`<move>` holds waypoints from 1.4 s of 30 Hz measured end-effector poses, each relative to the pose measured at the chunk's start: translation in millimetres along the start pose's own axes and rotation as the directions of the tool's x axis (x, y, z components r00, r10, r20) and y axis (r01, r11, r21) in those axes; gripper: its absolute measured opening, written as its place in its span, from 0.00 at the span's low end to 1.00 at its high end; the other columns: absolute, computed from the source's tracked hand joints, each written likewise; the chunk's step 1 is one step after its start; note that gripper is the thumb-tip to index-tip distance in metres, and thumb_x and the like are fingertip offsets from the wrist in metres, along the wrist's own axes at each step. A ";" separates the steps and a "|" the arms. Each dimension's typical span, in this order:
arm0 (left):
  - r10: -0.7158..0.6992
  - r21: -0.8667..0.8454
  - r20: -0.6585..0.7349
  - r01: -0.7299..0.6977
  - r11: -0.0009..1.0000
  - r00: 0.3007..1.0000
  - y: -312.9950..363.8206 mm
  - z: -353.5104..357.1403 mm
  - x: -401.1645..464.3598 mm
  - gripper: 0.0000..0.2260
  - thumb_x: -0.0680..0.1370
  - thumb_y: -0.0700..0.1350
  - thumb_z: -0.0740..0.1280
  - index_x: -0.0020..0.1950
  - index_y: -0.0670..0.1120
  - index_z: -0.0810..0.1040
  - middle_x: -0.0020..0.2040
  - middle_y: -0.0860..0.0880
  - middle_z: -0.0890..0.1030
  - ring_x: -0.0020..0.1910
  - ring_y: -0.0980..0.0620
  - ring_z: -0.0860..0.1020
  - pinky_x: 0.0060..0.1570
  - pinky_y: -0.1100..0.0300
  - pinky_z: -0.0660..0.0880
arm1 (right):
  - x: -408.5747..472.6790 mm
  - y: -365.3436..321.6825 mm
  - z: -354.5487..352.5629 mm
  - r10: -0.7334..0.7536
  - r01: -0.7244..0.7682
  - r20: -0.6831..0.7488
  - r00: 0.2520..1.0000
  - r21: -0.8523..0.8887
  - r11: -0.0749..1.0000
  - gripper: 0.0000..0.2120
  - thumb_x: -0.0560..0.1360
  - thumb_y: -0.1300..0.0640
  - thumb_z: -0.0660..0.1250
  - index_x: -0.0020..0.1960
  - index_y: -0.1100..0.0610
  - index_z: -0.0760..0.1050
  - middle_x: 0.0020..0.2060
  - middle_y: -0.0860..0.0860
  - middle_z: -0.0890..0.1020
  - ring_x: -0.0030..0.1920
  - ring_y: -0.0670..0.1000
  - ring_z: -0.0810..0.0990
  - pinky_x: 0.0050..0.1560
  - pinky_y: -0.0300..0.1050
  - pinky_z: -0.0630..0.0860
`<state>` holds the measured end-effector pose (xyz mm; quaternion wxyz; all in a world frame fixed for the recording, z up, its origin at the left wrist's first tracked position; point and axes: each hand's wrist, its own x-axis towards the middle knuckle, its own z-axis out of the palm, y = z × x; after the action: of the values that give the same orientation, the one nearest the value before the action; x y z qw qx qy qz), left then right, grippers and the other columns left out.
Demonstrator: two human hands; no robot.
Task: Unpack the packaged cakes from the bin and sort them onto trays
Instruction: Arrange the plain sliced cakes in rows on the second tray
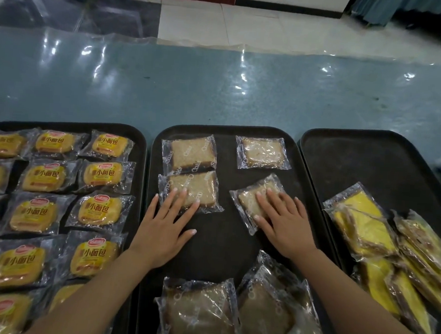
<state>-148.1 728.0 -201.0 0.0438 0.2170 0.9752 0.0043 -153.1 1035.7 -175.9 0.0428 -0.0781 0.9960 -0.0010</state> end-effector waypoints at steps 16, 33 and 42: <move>-0.004 -0.032 -0.028 0.004 0.999 1.000 1.8 1.1 -0.3 0.28 0.81 0.62 0.44 0.78 0.51 0.53 0.78 0.45 0.53 0.77 0.45 0.48 0.71 0.40 0.55 | 43.2 -15.1 8.6 0.126 -0.129 0.034 0.991 0.097 0.987 0.28 0.78 0.37 0.36 0.77 0.39 0.44 0.78 0.55 0.46 0.77 0.58 0.41 0.73 0.55 0.39; 0.093 -0.154 0.006 -0.091 0.984 0.996 16.9 -12.6 -77.5 0.26 0.82 0.62 0.43 0.77 0.53 0.54 0.78 0.51 0.54 0.77 0.52 0.46 0.71 0.46 0.46 | -64.4 -65.9 -31.5 -0.267 0.249 0.062 0.962 0.213 0.945 0.30 0.80 0.35 0.37 0.76 0.47 0.55 0.75 0.50 0.60 0.77 0.53 0.48 0.74 0.54 0.42; 0.096 -0.048 0.074 -0.092 0.995 0.993 19.0 -8.9 -137.7 0.25 0.82 0.61 0.45 0.71 0.52 0.69 0.72 0.49 0.68 0.74 0.50 0.60 0.69 0.45 0.52 | -133.6 -84.6 -18.8 -0.526 0.496 0.215 0.823 0.181 0.849 0.39 0.74 0.26 0.48 0.78 0.46 0.53 0.77 0.51 0.52 0.77 0.53 0.45 0.73 0.54 0.42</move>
<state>-16.6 686.9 -180.1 0.0857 0.2617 0.9611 0.0197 -10.0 972.8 -145.1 0.1739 -0.3393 0.9225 -0.0605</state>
